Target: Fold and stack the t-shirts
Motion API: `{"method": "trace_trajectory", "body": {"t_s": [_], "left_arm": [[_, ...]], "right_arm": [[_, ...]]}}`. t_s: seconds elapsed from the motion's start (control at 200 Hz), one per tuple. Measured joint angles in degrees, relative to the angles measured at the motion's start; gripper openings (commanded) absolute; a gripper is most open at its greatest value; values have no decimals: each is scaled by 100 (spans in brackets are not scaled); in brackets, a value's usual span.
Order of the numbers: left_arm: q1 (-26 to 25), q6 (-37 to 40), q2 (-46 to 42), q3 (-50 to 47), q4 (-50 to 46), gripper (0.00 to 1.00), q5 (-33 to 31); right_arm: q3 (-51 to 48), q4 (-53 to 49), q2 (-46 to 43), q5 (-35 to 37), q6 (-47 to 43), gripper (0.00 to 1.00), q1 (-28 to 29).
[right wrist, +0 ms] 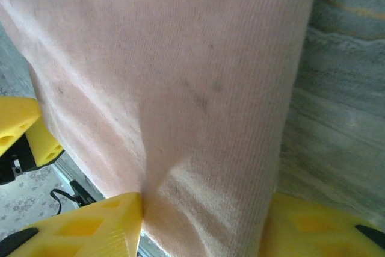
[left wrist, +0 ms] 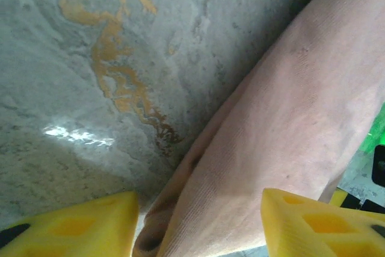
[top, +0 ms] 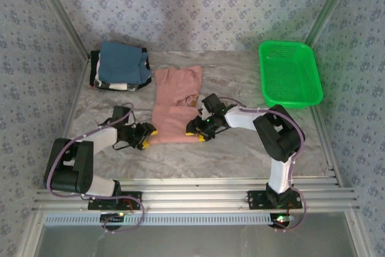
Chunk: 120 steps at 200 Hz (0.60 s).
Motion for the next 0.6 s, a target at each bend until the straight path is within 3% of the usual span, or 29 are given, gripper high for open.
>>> {"method": "trace_trajectory", "body": {"t_s": [0.16,0.285,0.43,0.6], "left_arm": [[2,-17,199,109,-219,20,-66],[-114,133,376,332,-232,10,-59],[-184,439,76,695,-623,6,-81],[-236,546,-1198,581,-1209,5,-157]], "right_arm": [[35,20,96,-2,122,21,-7],[199,-48,146,-31,214,7,-22],[332,-299,28,-111,190,4,-33],[212,-745,-708,-153,214,3,109]]}}
